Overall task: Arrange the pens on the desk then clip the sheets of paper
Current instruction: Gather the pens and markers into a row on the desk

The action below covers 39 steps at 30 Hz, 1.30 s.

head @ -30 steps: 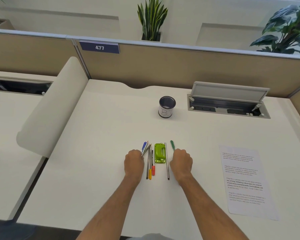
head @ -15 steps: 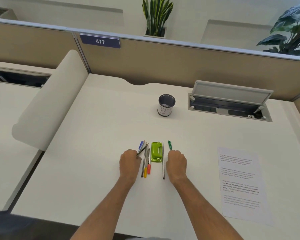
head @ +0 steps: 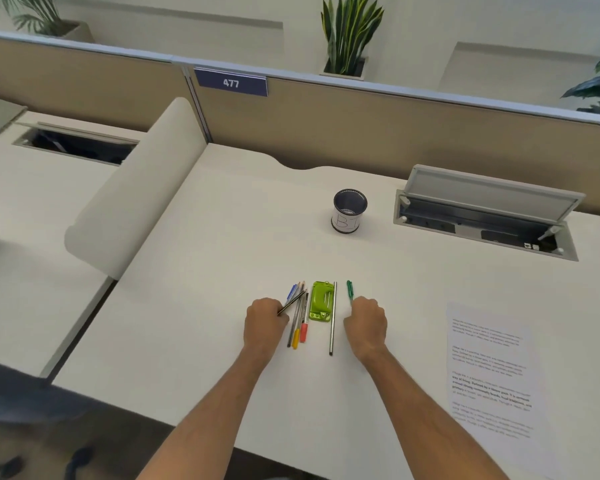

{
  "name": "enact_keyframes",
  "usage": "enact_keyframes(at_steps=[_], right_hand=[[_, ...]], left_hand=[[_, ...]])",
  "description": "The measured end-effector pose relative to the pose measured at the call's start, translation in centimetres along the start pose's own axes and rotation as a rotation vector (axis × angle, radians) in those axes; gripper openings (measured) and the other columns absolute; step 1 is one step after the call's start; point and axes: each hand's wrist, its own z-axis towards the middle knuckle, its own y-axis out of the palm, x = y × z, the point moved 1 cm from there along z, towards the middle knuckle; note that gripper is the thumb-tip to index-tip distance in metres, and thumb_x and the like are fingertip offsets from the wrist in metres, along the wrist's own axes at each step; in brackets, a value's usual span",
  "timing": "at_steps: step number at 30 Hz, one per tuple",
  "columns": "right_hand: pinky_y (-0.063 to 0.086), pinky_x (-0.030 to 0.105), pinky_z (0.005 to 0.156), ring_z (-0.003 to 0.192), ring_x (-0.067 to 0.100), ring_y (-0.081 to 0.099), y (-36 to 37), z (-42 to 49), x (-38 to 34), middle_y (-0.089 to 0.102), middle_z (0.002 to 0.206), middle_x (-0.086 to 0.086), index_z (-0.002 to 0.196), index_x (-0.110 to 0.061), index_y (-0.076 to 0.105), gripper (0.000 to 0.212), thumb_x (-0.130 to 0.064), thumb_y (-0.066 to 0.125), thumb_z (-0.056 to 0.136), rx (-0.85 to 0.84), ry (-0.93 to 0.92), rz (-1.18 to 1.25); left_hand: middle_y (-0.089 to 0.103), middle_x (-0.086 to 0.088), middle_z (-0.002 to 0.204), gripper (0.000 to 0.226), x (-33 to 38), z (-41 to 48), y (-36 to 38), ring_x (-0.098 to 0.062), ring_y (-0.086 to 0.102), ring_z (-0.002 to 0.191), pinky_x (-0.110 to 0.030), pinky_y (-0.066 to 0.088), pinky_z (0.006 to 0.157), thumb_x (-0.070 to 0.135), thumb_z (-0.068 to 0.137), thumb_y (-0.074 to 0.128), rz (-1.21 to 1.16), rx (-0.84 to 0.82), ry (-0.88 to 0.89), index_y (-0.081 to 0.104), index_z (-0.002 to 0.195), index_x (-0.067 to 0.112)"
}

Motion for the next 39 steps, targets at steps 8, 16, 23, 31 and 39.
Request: enact_keyframes(at_steps=[8,16,23,31,39], right_hand=[[0.051,0.027,0.045,0.049,0.026,0.071,-1.1,-0.3,1.3,0.067,0.058,0.013,0.058,-0.011,0.048,0.04,-0.006,0.076,0.086,0.033,0.145,0.522],[0.064,0.058,0.068,0.062,0.047,0.07,1.2,-3.6,-8.3,0.059,0.064,0.015,0.065,-0.009,0.06,0.027,-0.005,0.077,0.085,-0.176,0.086,0.799],[0.07,0.053,0.066,0.068,0.038,0.082,6.7,-4.3,-18.6,0.079,0.089,0.029,0.088,0.015,0.073,0.023,-0.008,0.078,0.092,-0.273,0.196,0.894],[0.068,0.051,0.069,0.061,0.031,0.065,10.3,-4.6,-27.3,0.064,0.069,0.015,0.066,-0.01,0.059,0.028,-0.012,0.079,0.087,-0.222,0.204,0.782],[0.029,0.025,0.045,0.05,0.017,0.036,12.4,-3.5,-30.5,0.039,0.053,-0.001,0.058,-0.014,0.044,0.043,-0.009,0.078,0.083,-0.185,0.202,0.703]], left_hand=[[0.076,-0.017,0.06,0.023,-1.6,-0.4,-2.2,-0.02,0.06,0.046,-0.021,0.055,0.049,0.007,0.088,0.074,-0.397,0.102,-0.168,0.08,0.066,0.005],[0.08,-0.004,0.062,0.033,-6.1,0.1,-5.9,-0.008,0.072,0.054,-0.015,0.058,0.06,0.012,0.088,0.081,-0.534,0.135,-0.262,0.078,0.059,0.027],[0.084,-0.009,0.078,0.006,-13.0,3.2,-10.7,-0.027,0.079,0.078,-0.04,0.067,0.088,0.015,0.089,0.084,-0.519,0.152,-0.286,0.089,0.086,0.011],[0.086,-0.01,0.092,0.013,-19.5,7.8,-13.2,-0.027,0.079,0.089,-0.042,0.065,0.093,0.016,0.088,0.086,-0.462,0.145,-0.249,0.09,0.097,0.007],[0.085,-0.009,0.083,0.007,-21.2,9.8,-13.2,-0.021,0.073,0.075,-0.025,0.055,0.075,0.013,0.089,0.085,-0.448,0.096,-0.228,0.089,0.09,0.008]])
